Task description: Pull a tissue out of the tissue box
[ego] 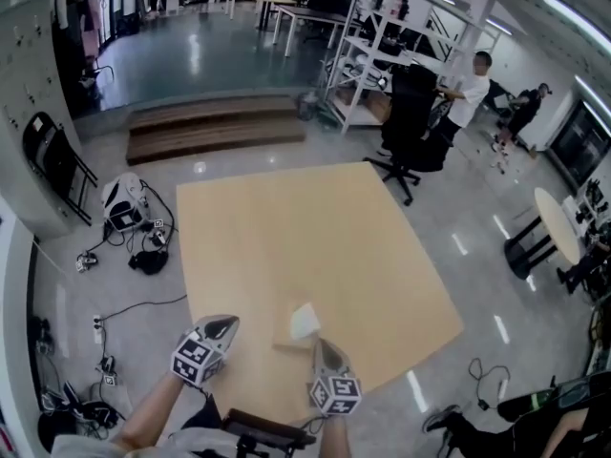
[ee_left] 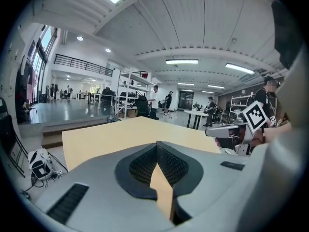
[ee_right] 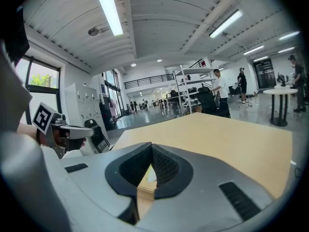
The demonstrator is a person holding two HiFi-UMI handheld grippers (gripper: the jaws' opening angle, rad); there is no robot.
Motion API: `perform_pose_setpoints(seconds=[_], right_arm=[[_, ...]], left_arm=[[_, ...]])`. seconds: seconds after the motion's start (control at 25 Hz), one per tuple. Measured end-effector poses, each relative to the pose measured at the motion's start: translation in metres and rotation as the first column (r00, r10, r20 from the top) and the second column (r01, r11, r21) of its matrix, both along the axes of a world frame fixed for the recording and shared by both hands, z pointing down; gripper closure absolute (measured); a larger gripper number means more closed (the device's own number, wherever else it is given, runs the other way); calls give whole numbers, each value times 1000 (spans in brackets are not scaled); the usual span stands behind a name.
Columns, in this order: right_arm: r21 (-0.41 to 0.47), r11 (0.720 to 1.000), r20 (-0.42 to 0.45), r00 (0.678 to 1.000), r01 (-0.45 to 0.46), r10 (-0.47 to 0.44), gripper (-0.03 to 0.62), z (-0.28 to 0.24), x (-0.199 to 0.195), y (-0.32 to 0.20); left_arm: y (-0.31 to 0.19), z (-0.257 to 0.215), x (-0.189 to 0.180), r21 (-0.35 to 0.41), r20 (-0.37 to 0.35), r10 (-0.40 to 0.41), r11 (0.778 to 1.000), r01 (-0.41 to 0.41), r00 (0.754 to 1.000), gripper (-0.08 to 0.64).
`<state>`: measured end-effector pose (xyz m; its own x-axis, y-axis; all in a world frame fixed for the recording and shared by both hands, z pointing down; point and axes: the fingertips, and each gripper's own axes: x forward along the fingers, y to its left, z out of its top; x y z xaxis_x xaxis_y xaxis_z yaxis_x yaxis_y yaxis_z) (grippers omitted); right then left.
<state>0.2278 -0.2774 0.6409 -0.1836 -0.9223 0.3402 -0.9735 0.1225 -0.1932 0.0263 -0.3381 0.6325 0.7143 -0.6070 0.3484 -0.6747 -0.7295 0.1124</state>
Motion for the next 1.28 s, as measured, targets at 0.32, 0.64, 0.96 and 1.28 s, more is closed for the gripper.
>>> perform_pose_setpoints(seconds=[0.32,0.64,0.96,1.28], right_arm=[[-80,997,18,1000,-22,24,581,30,6,0],[-137,990,64,997,-33,43,581,57,4,2],[-124,990,165,982,-71,91,580,58,7,-9],[-134,988,186,977,-77,101,366,65,11,-22]], left_arm=[[-11,20,-5,-53,20,-9,999,10,1000,554],[-2,46,-3,-125,50,19,992,-13,999,554],[-2,51,3,-142,47,25,990,-18,999,554],[-7,51,1,-155,51,15,988,-7,999,554]])
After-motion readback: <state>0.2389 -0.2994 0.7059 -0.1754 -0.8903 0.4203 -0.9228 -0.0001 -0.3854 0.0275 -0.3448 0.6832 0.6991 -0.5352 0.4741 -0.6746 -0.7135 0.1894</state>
